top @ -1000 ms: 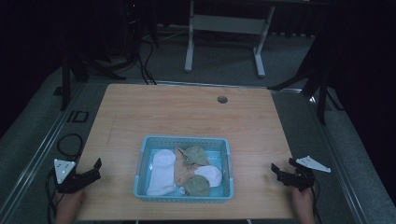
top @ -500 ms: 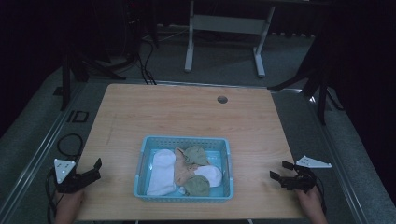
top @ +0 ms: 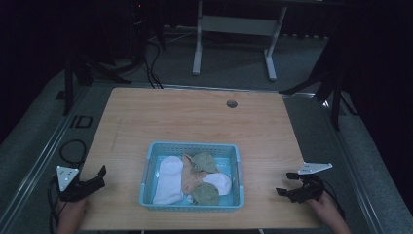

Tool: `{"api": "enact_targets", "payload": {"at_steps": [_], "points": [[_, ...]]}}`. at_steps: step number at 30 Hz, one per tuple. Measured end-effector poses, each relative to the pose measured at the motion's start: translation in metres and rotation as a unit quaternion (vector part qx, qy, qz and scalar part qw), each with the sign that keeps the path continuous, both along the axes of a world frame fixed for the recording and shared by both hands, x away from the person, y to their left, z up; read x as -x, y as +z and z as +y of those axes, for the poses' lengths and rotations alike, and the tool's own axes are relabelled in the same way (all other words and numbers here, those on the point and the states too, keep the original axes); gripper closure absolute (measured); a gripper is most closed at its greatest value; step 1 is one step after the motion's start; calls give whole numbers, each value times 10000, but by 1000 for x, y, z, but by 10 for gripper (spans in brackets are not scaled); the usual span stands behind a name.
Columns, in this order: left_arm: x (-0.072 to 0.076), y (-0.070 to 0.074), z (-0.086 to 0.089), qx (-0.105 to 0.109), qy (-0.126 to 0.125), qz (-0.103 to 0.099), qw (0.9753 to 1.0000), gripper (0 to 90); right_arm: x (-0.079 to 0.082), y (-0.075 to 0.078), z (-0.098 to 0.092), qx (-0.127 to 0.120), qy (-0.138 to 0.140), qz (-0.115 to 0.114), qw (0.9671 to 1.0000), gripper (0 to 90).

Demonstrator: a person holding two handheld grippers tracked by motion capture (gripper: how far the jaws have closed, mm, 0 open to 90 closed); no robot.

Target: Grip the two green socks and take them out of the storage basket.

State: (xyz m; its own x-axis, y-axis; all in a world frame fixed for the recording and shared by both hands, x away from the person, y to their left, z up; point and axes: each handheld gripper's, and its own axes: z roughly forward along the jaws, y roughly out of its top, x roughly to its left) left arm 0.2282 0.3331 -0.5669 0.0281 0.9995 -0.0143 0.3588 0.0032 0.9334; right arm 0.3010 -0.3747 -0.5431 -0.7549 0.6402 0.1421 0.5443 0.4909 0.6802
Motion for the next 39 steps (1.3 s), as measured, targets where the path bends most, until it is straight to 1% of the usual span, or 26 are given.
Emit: {"api": "enact_targets", "payload": {"at_steps": [2, 4, 6, 7, 8, 9, 13, 15, 17, 18, 20, 22, 26, 30, 34, 35, 37, 39], "points": [[0, 0, 0, 1, 0, -1, 10000, 4, 1, 3, 3, 75, 109, 42, 9999, 124], [0, 0, 0, 0, -3, 1, 10000, 3, 1, 5, 6, 197, 197, 23, 9996, 125], [0, 0, 0, 1, -5, 3, 10000, 4, 2, 9, 7, 288, 242, -146, 9992, 137], [0, 0, 0, 2, -5, 6, 10000, 4, 2, 11, 7, 284, 259, -156, 9991, 137], [0, 0, 0, 4, -6, 8, 10000, 3, 2, 13, 7, 270, 297, -135, 9991, 137], [0, 0, 0, 6, -7, 9, 10000, 4, 2, 14, 8, 310, 338, -103, 9989, 137], [0, 0, 0, 1, -10, 15, 10000, 4, 2, 16, 13, 550, 493, 115, 9972, 134], [0, 0, 0, -2, -7, 11, 10000, 3, 1, 16, 14, 555, 568, 217, 9966, 130], [0, 0, 0, -5, -9, 10, 10000, 4, 0, 17, 16, 620, 583, 198, 9962, 131], [0, 0, 0, -1, -8, 8, 10000, 4, 0, 18, 16, 625, 606, 233, 9959, 130], [0, 0, 0, 2, -9, 10, 10000, 4, -1, 19, 18, 724, 645, 236, 9950, 128], [0, 0, 0, -1, -12, 10, 10000, 4, -2, 20, 19, 780, 695, 312, 9940, 126], [0, 0, 0, 0, -16, 7, 10000, 4, -3, 24, 23, 979, 787, 371, 9914, 126], [0, 0, 0, -3, -16, 6, 10000, 4, -3, 28, 27, 1234, 904, 454, 9872, 130], [0, 0, 0, -1, -18, 4, 10000, 4, -4, 30, 31, 1408, 1042, 688, 9821, 125], [0, 0, 0, -3, -19, 6, 10000, 3, -4, 31, 31, 1435, 1053, 706, 9815, 121], [0, 0, 0, -5, -20, 6, 10000, 4, -6, 32, 31, 1439, 1020, 737, 9816, 122], [0, 0, 0, -11, -22, 4, 10000, 3, -6, 34, 33, 1526, 1023, 682, 9806, 126]]}}
